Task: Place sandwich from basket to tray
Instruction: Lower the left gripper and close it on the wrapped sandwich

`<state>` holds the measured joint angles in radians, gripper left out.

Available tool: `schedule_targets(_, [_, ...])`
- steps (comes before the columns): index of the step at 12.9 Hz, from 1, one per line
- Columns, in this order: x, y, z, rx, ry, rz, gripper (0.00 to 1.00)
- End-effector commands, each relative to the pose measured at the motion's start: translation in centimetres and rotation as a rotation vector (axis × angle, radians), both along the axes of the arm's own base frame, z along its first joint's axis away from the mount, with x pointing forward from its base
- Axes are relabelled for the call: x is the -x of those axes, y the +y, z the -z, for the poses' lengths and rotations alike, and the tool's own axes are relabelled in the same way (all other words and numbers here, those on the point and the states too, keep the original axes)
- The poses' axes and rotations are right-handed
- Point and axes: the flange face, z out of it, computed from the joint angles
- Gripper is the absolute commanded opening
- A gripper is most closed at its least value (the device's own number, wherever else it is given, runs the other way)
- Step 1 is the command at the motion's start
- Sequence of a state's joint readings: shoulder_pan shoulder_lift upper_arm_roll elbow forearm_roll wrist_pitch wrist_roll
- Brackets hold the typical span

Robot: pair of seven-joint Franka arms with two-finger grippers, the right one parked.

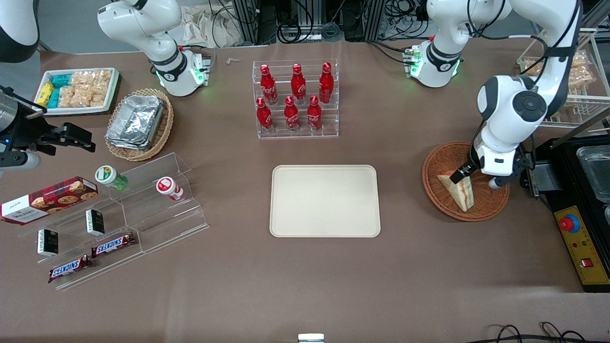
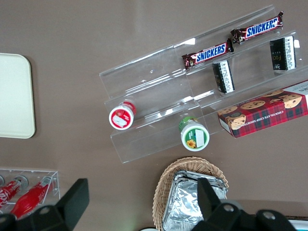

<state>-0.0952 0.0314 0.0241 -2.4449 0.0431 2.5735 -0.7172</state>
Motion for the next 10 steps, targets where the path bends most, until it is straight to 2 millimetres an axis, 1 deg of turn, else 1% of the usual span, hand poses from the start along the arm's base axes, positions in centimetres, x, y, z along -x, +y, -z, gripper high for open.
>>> schedule_targets(1, [1.6,-0.1,3.6,0.002,-0.053,0.004,1.00])
schedule_targets(3, [1.5,-0.1,5.4,0.005,-0.064,0.006,1.00])
schedule_targets(6, [1.3,0.2,6.8,0.002,-0.059,0.024,1.00])
schedule_targets(7, [1.3,0.3,6.9,0.002,-0.059,0.024,0.98])
schedule_targets(8, [1.3,0.3,6.9,0.002,-0.059,0.025,0.57])
schedule_targets(9, [1.2,0.1,6.8,0.001,-0.060,0.031,0.12])
schedule_targets(10, [1.2,0.1,6.8,0.001,-0.060,0.033,0.00])
